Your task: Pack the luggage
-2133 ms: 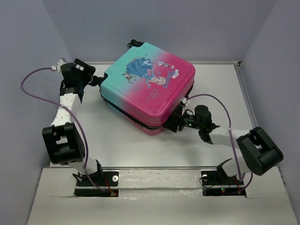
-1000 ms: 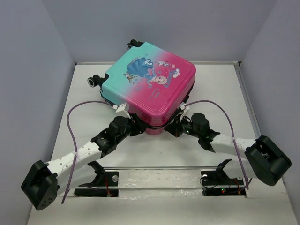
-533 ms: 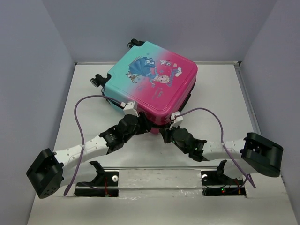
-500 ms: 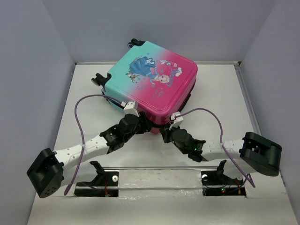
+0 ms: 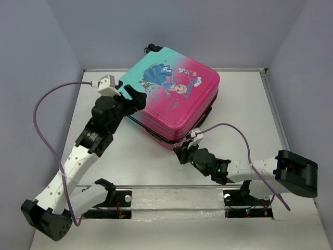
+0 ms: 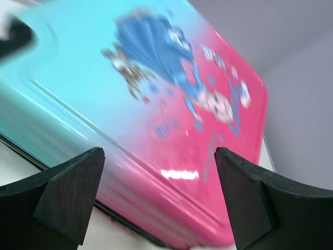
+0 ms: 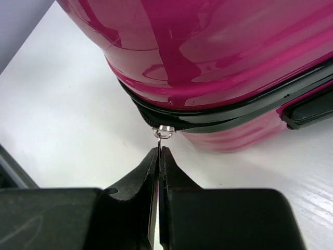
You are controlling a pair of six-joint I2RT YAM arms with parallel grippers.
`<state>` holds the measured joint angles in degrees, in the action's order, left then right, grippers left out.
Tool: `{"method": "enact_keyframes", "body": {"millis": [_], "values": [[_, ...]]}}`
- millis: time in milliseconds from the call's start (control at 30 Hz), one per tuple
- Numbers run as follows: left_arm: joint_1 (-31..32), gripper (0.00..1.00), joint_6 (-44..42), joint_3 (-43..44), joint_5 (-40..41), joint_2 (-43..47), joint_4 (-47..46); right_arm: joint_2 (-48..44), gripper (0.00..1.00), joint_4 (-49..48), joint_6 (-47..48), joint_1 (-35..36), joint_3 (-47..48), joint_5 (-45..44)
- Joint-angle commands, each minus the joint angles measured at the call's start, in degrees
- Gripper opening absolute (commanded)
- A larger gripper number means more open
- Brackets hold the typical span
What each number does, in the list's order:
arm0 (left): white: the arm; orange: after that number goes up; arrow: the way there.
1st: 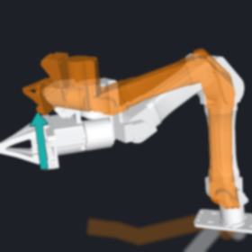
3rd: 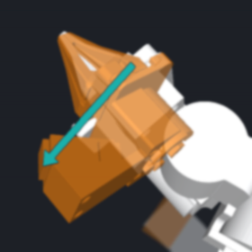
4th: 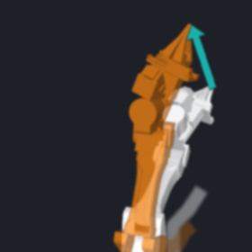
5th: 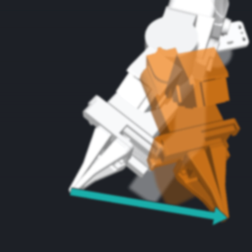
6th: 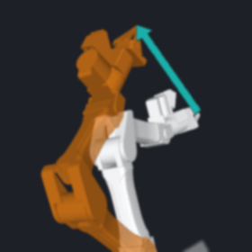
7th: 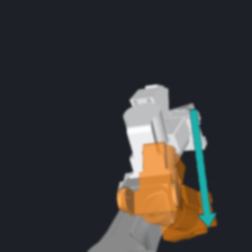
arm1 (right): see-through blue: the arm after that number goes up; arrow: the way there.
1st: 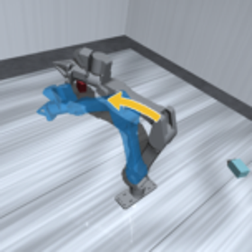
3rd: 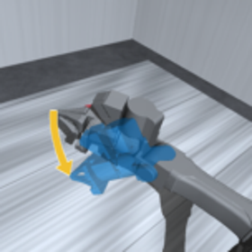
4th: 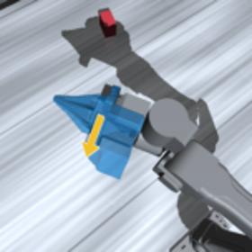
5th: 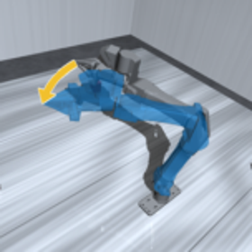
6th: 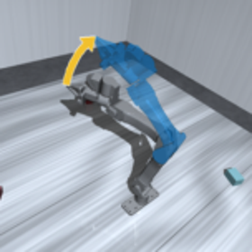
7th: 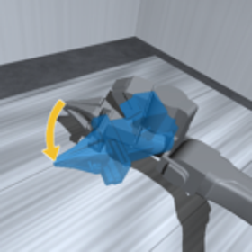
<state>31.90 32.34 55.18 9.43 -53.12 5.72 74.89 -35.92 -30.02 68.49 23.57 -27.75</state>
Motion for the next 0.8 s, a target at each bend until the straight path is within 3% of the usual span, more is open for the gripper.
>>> {"method": "enact_keyframes", "body": {"millis": [0, 100, 200, 333, 433, 567, 767], "values": [[-7.6, 0.99, -3.1, 0.9, -13.0, -0.5, 2.0, -4.1, 0.07, 0.7, -2.0, 2.9, -0.5, 7.4], [-5.7, 0.99, -2.6, -6.0, -19.4, 1.4, 1.3, -6.4, 0.07, 3.1, -1.8, 2.9, -1.0, 7.7], [-1.5, 0.99, -0.7, -12.3, -16.8, 5.7, -1.2, -7.4, 0.07, 4.5, -1.5, 2.9, -0.7, 8.2], [4.8, 0.99, 6.6, -22.6, -15.1, 8.4, -11.5, -7.1, 0.07, 5.9, -2.4, 2.9, -0.5, 8.9], [6.2, 0.99, 7.8, -22.9, -15.2, 5.4, -17.3, -5.3, 0.07, 4.7, -3.5, 2.9, -0.1, 10.2], [8.3, 0.99, 7.0, -19.8, -14.8, -1.4, -21.3, -1.3, 0.07, -5.5, -2.3, 4.3, -0.5, 13.0], [9.9, 0.99, 5.5, -13.3, -15.2, -6.5, -22.2, 9.1, 0.07, -5.6, 2.6, 9.4, 9.5, 8.0]]}}
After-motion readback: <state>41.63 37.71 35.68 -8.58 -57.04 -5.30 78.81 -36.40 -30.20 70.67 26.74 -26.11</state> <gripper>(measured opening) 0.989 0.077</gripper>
